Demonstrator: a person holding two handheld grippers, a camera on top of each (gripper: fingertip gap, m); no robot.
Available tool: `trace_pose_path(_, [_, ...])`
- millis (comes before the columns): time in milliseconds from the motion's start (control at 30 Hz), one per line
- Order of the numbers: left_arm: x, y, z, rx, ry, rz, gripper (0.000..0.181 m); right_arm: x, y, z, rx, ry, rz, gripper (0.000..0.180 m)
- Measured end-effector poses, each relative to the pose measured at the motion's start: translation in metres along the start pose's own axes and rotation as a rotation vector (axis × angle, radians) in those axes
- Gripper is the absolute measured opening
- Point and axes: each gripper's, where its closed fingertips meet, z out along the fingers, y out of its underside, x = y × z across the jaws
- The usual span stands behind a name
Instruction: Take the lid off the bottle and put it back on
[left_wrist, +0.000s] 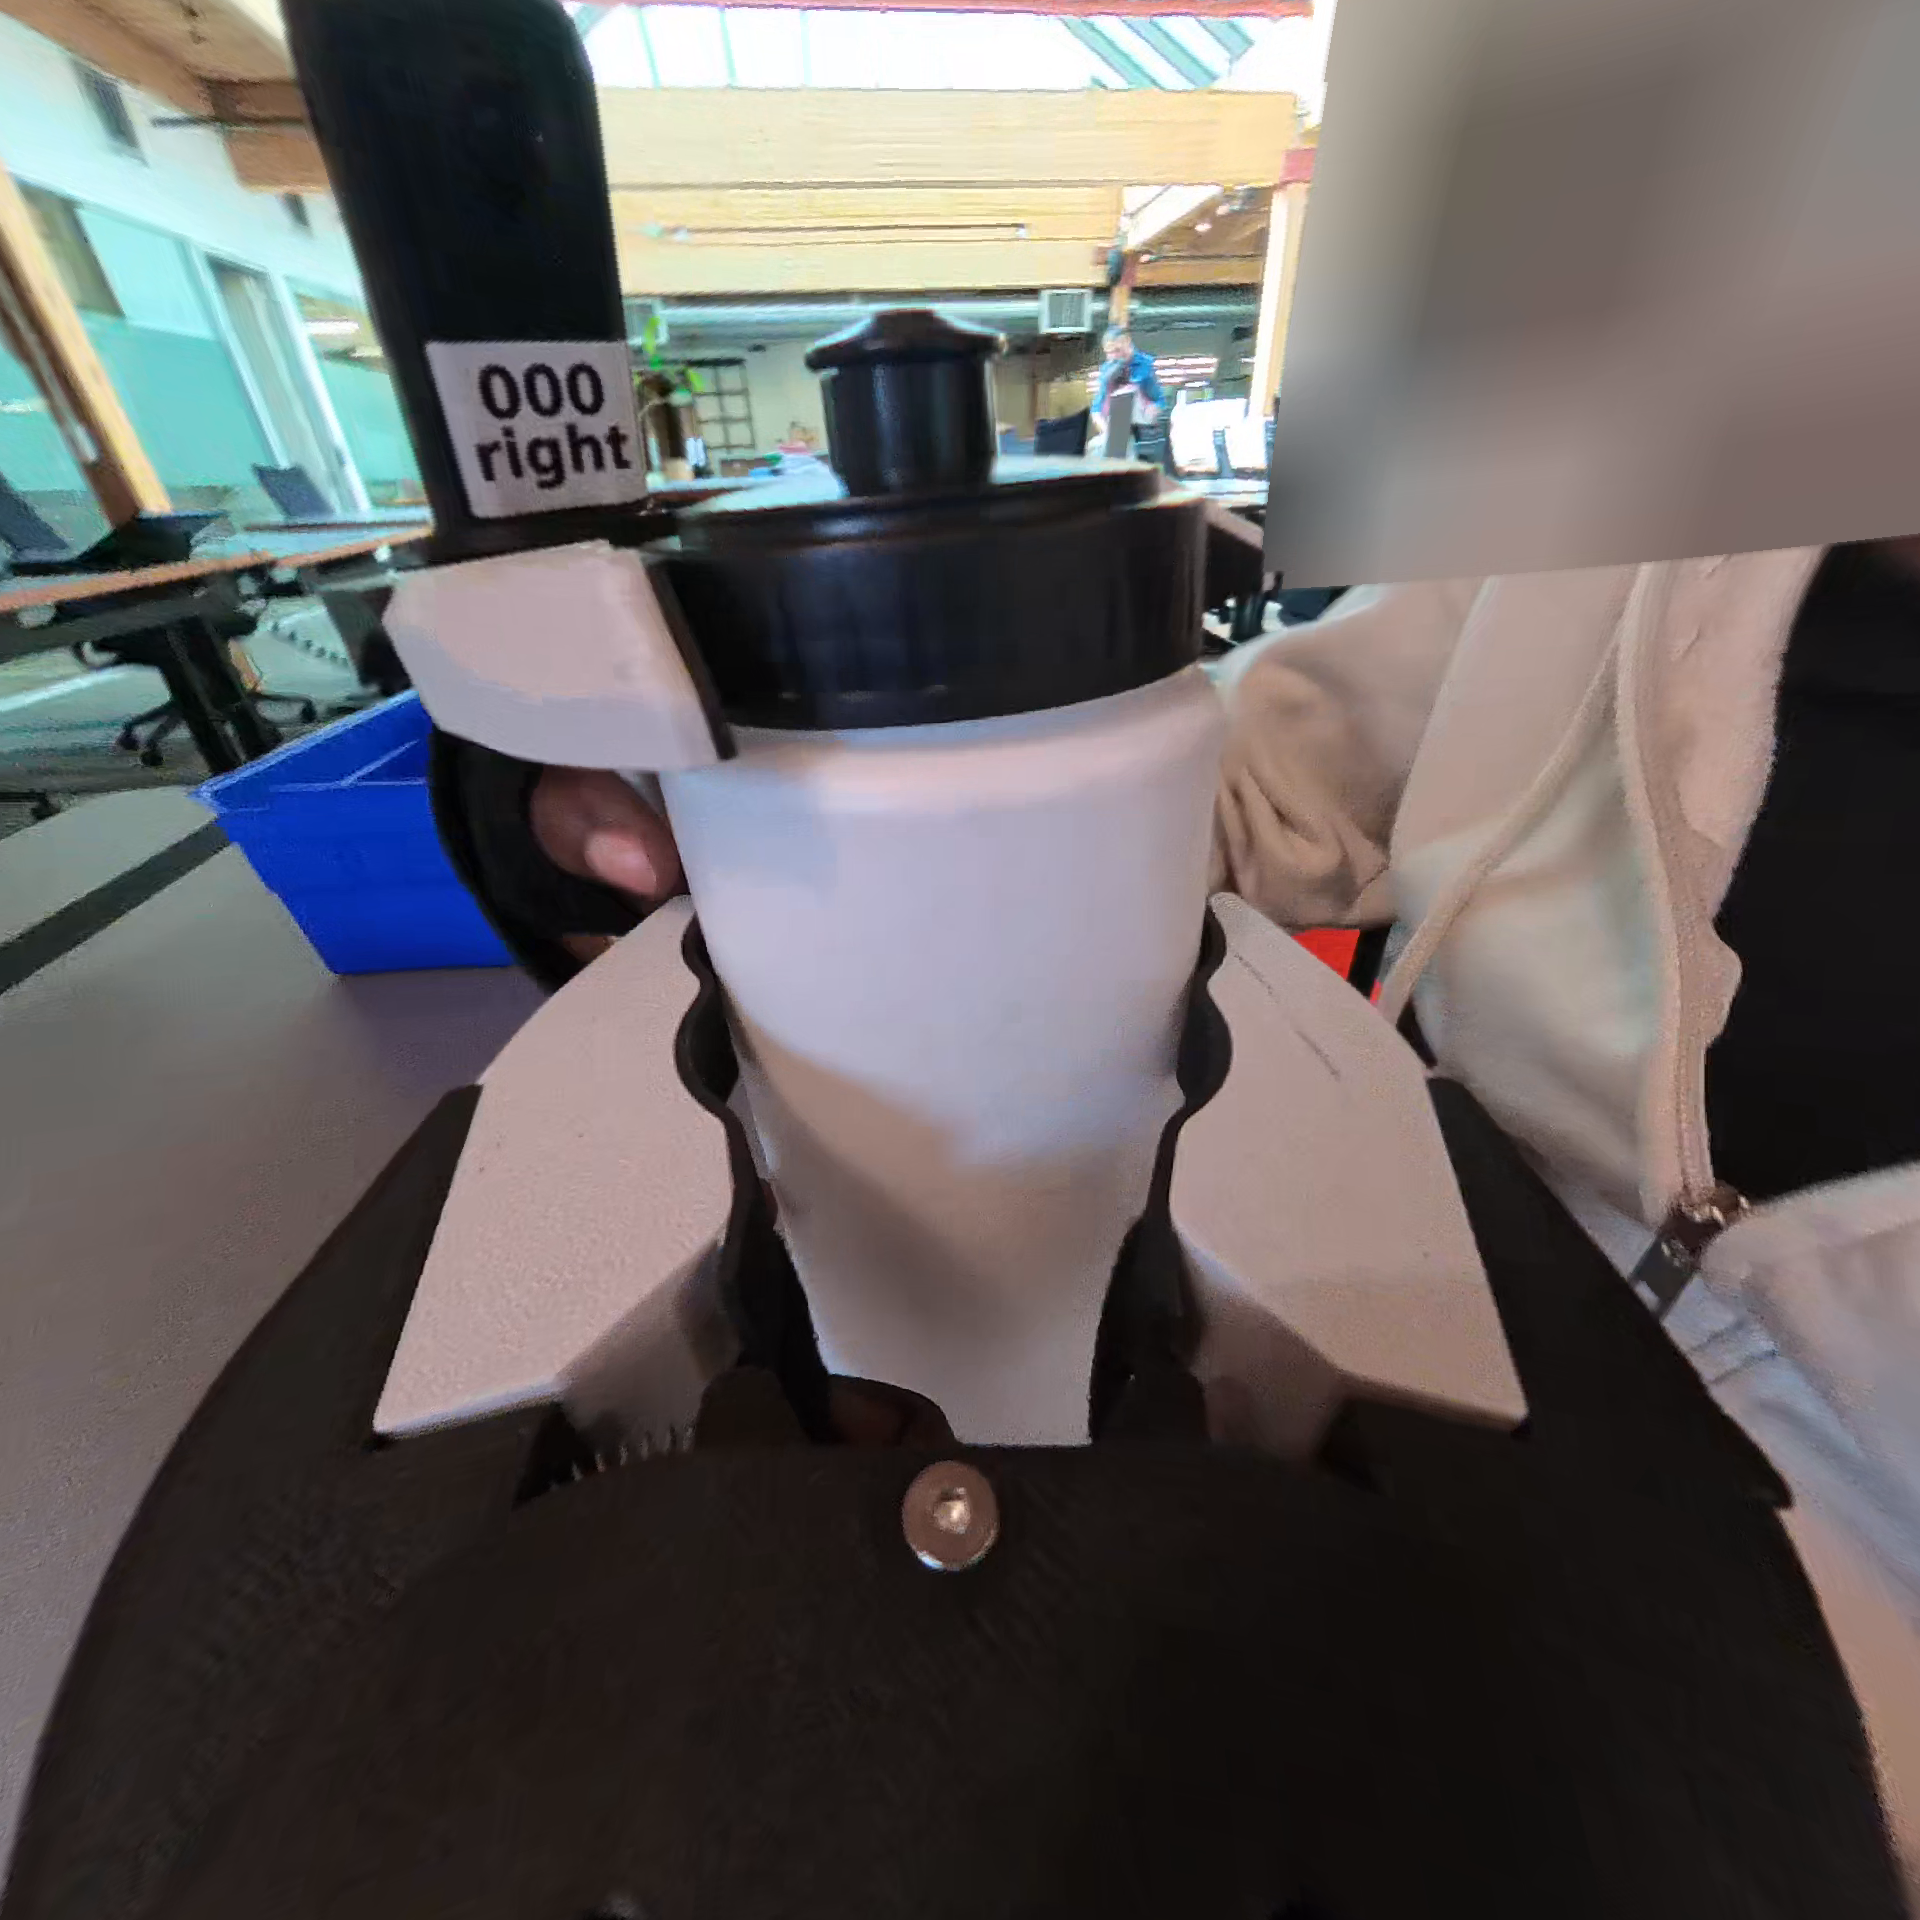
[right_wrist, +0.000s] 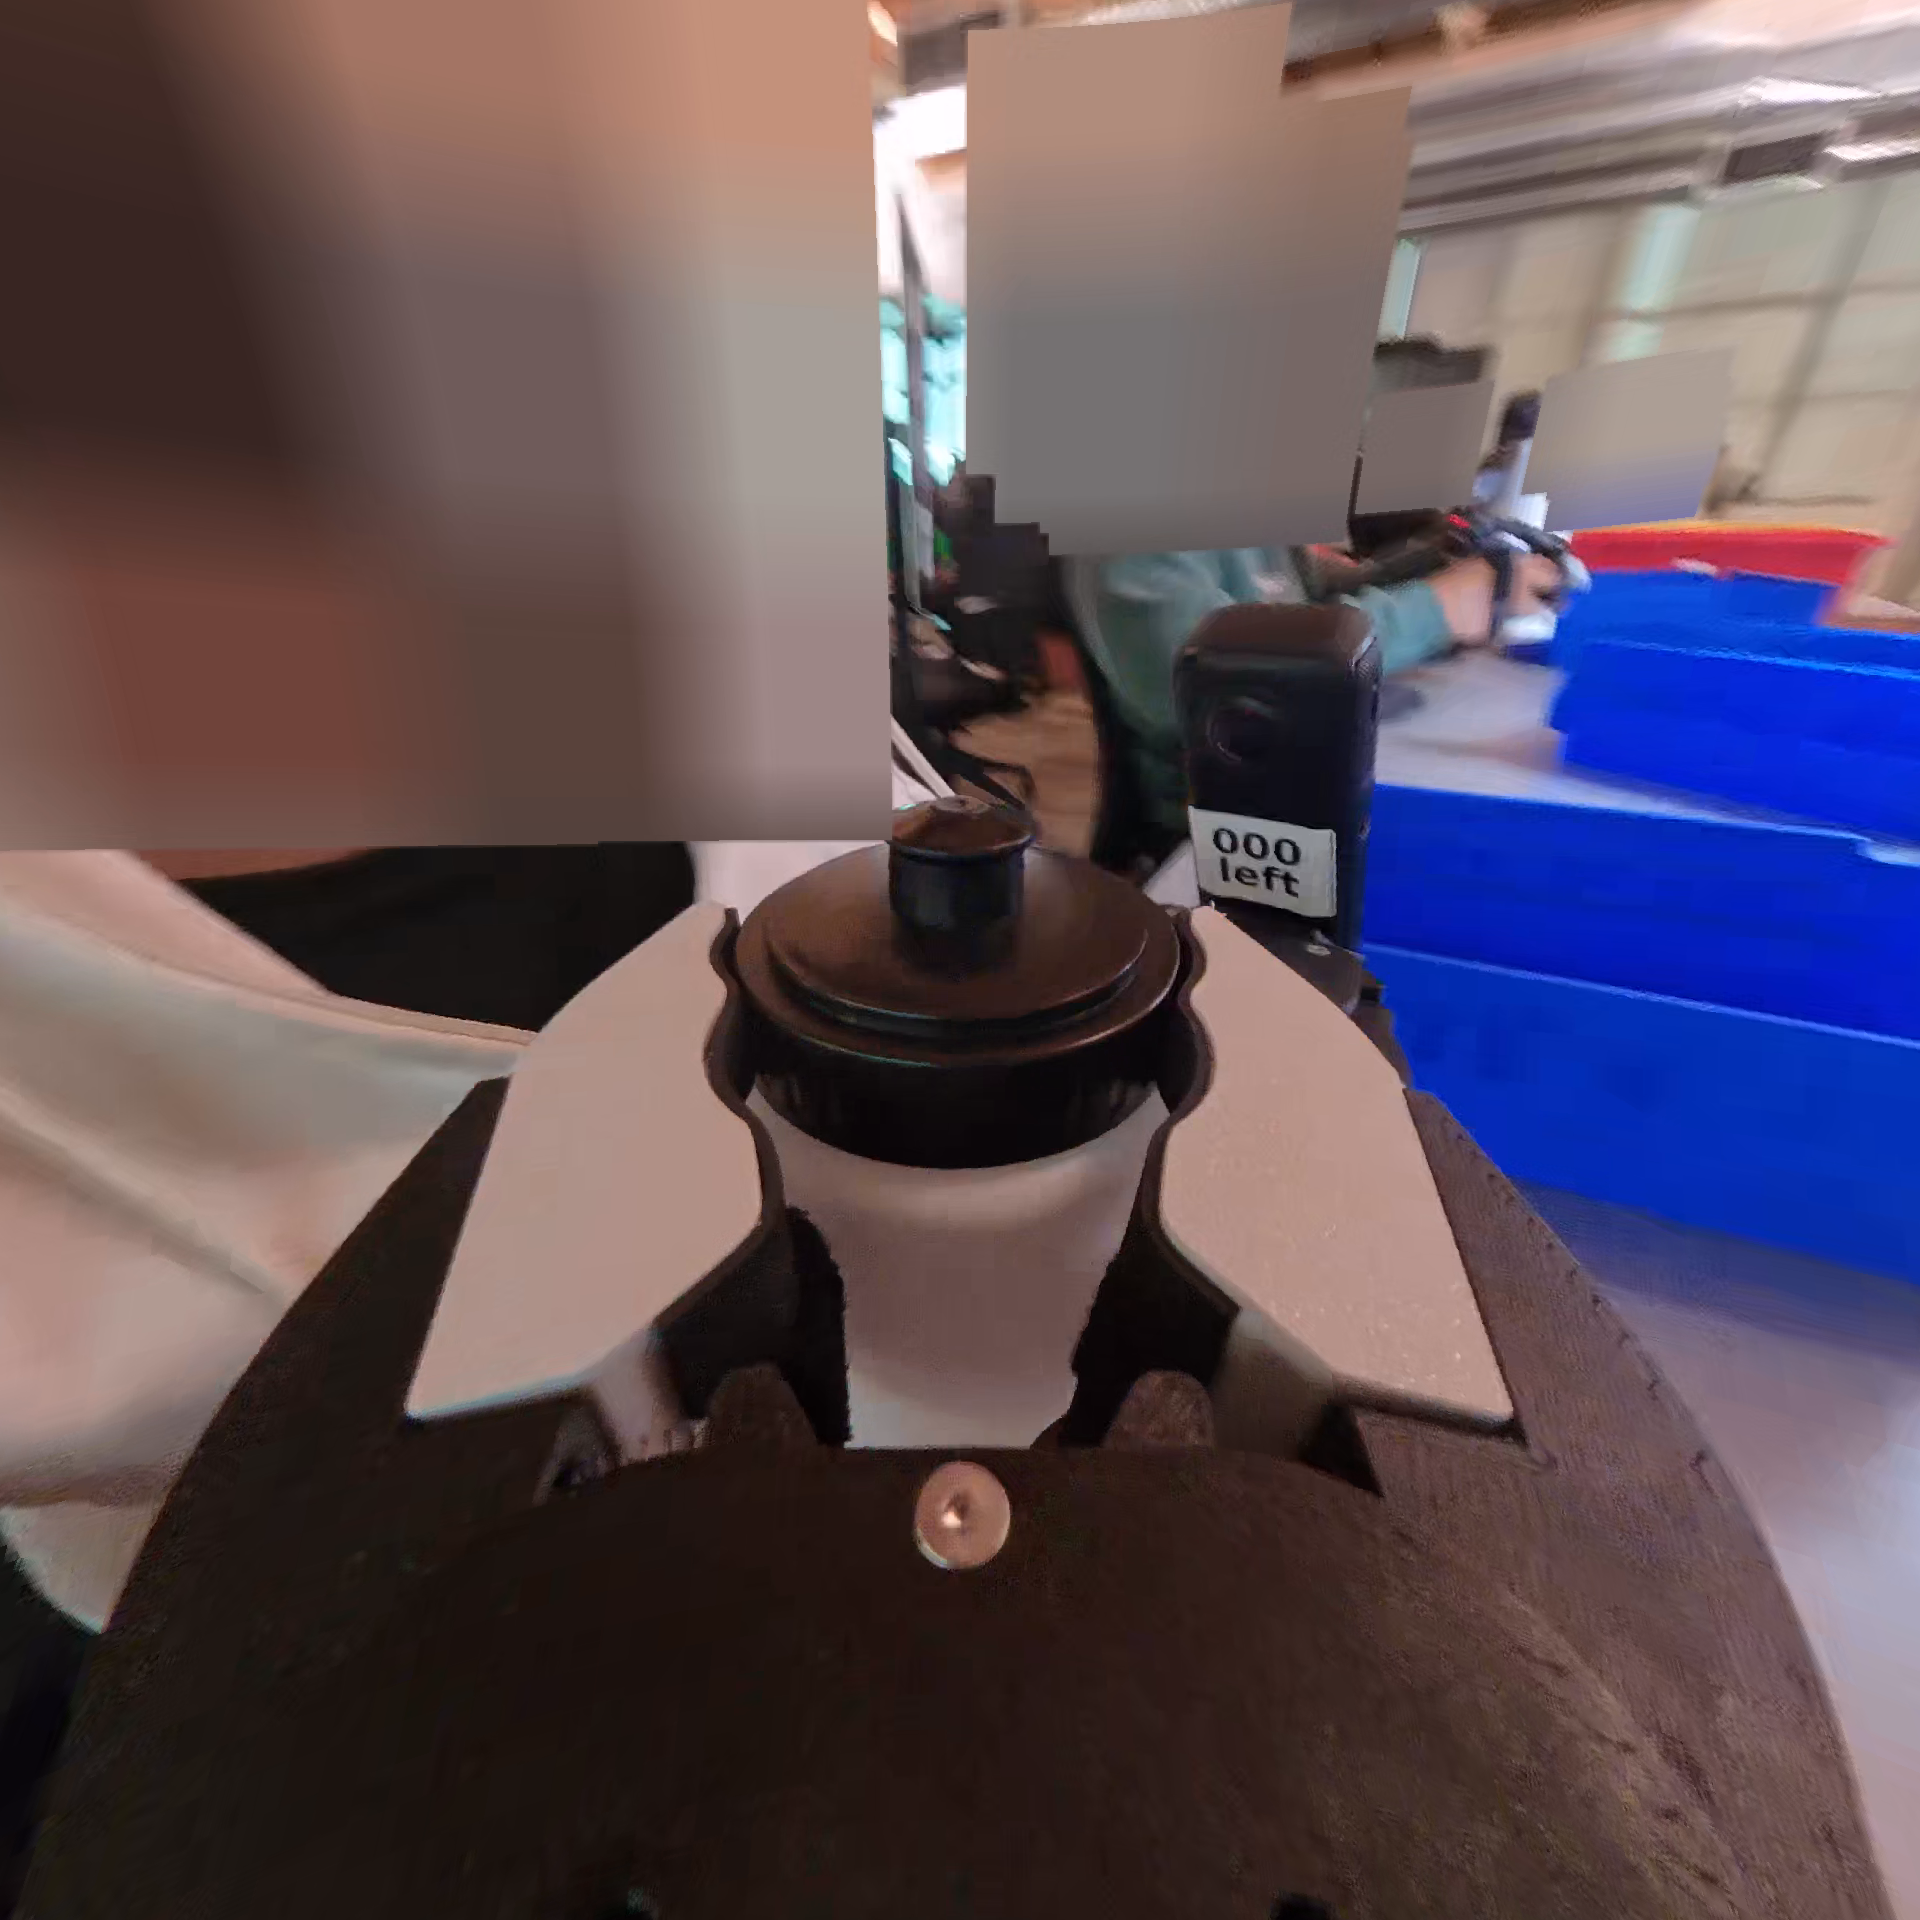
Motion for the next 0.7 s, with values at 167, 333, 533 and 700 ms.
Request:
trace_pose_path(167, [-0.047, -0.002, -0.014, 0.012, -0.365, 0.061, 0.086, 0.035, -0.007, -0.016, 0.063, 0.283, -0.094, 0.086])
trace_pose_path(333, [-0.097, -0.001, -0.056, -0.007, -0.908, 0.08, 0.086, 0.072, -0.025, -0.049, 0.105, 0.859, -0.131, 0.097])
trace_pose_path(533, [-0.085, -0.002, -0.038, -0.054, -0.876, 0.196, 0.086, 0.079, -0.008, -0.038, -0.039, 1.014, -0.188, 0.075])
trace_pose_path(700, [-0.025, -0.004, -0.01, 0.07, -0.206, 0.015, 0.085, 0.043, -0.006, -0.01, -0.053, 0.624, -0.143, 0.075])
